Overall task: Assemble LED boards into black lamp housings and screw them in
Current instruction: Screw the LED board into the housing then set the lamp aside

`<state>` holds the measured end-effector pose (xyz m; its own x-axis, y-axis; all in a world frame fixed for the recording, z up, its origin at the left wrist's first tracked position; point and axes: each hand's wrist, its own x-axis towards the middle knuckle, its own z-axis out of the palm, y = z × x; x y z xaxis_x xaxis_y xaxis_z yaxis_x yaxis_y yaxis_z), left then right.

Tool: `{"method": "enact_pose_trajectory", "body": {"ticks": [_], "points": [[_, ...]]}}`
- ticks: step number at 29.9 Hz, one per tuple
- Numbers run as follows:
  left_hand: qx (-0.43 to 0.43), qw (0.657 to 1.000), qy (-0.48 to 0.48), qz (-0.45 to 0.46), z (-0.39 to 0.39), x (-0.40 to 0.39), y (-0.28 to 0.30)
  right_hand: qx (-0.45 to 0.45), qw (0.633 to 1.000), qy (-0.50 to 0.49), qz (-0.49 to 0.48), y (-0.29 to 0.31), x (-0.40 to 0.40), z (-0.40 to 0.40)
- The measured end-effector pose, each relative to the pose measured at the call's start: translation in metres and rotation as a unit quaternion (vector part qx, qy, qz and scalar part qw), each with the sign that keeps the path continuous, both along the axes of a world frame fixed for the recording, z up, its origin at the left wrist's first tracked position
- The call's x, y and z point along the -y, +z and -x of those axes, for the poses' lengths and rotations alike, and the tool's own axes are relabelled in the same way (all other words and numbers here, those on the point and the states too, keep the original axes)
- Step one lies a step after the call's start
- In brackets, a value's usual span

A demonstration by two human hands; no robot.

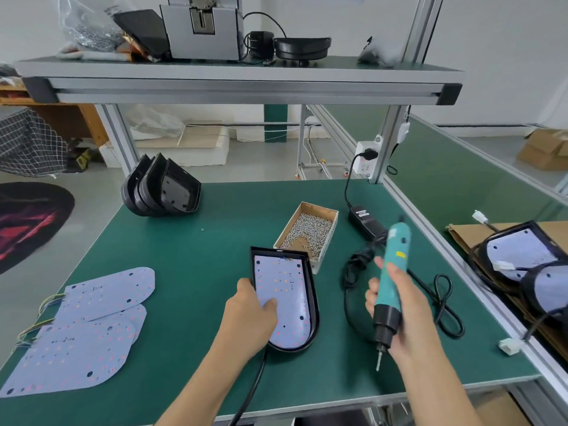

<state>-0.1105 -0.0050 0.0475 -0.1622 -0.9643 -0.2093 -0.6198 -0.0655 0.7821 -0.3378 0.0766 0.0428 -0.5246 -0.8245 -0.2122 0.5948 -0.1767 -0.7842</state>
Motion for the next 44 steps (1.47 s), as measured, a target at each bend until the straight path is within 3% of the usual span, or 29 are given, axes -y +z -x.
{"method": "enact_pose_trajectory", "body": {"ticks": [2, 4, 9, 11, 13, 16, 18, 21, 24, 27, 38, 44], "points": [[-0.001, 1.0, 0.024, 0.002, -0.001, -0.007, 0.002, 0.089, 0.992, 0.028, 0.086, -0.001, -0.005, -0.004], [-0.002, 0.999, 0.034, -0.007, 0.0, -0.011, 0.002, 0.144, 0.982, 0.05, 0.113, -0.004, -0.004, -0.013], [0.038, 0.999, 0.008, 0.008, 0.004, -0.01, 0.006, 0.158, 0.98, 0.046, 0.115, -0.015, 0.01, -0.032], [0.053, 0.996, 0.035, 0.065, 0.0, -0.007, 0.009, 0.159, 0.979, 0.028, 0.121, -0.021, 0.013, -0.034], [0.015, 0.982, 0.069, 0.178, -0.001, 0.002, 0.02, 0.161, 0.98, 0.011, 0.118, -0.024, 0.016, -0.032], [-0.042, 0.953, 0.021, 0.3, 0.014, 0.031, 0.04, 0.162, 0.982, 0.007, 0.098, -0.025, 0.019, -0.031], [-0.019, 0.955, -0.071, 0.288, 0.038, 0.055, 0.052, 0.167, 0.982, 0.01, 0.09, -0.027, 0.02, -0.032], [0.111, 0.943, -0.201, 0.241, 0.083, 0.089, 0.054, 0.185, 0.978, 0.009, 0.093, -0.028, 0.02, -0.031], [0.255, 0.913, -0.249, 0.197, 0.116, 0.109, 0.041, 0.196, 0.977, 0.007, 0.086, -0.029, 0.019, -0.029], [0.328, 0.891, -0.267, 0.164, 0.13, 0.12, 0.029, 0.195, 0.978, 0.007, 0.077, -0.027, 0.02, -0.03], [0.344, 0.877, -0.301, 0.146, 0.136, 0.126, 0.016, 0.191, 0.98, 0.009, 0.059, -0.023, 0.019, -0.032], [0.263, 0.916, -0.251, 0.169, 0.13, 0.127, 0.018, 0.188, 0.98, 0.01, 0.058, -0.023, 0.018, -0.032]]}}
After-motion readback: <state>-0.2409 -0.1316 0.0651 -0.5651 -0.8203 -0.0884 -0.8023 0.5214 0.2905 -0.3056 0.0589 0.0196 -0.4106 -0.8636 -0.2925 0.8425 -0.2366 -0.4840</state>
